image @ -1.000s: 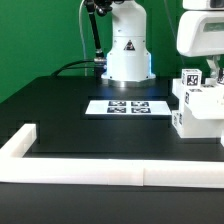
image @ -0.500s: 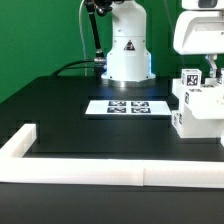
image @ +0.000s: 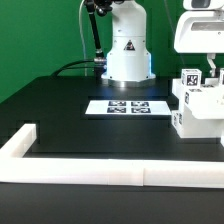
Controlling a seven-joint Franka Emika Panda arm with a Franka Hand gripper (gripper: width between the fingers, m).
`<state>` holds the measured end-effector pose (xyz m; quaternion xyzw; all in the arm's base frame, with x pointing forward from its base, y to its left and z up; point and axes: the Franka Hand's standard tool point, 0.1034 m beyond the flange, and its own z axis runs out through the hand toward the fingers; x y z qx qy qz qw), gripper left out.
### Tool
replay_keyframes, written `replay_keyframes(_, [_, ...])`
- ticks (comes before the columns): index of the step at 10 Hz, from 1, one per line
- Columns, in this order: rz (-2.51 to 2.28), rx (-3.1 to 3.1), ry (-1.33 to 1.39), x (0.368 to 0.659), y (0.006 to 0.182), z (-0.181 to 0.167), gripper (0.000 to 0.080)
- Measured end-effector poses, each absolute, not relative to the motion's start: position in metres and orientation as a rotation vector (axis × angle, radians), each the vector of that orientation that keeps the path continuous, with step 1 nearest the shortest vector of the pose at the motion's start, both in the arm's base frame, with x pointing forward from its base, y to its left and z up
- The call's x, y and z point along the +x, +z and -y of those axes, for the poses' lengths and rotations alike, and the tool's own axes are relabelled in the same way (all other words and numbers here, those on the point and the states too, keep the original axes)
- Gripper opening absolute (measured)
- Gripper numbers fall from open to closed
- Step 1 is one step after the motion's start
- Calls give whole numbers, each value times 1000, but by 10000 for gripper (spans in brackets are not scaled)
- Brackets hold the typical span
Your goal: Assemble chair
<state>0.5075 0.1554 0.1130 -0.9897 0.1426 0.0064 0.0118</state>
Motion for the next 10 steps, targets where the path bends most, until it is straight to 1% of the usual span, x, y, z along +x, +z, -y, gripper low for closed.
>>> replay_keyframes(2, [-685,-3035,28,507,113,-157,288])
replay_keyframes(10, [-1369,-2772,60,506,113,-162,288])
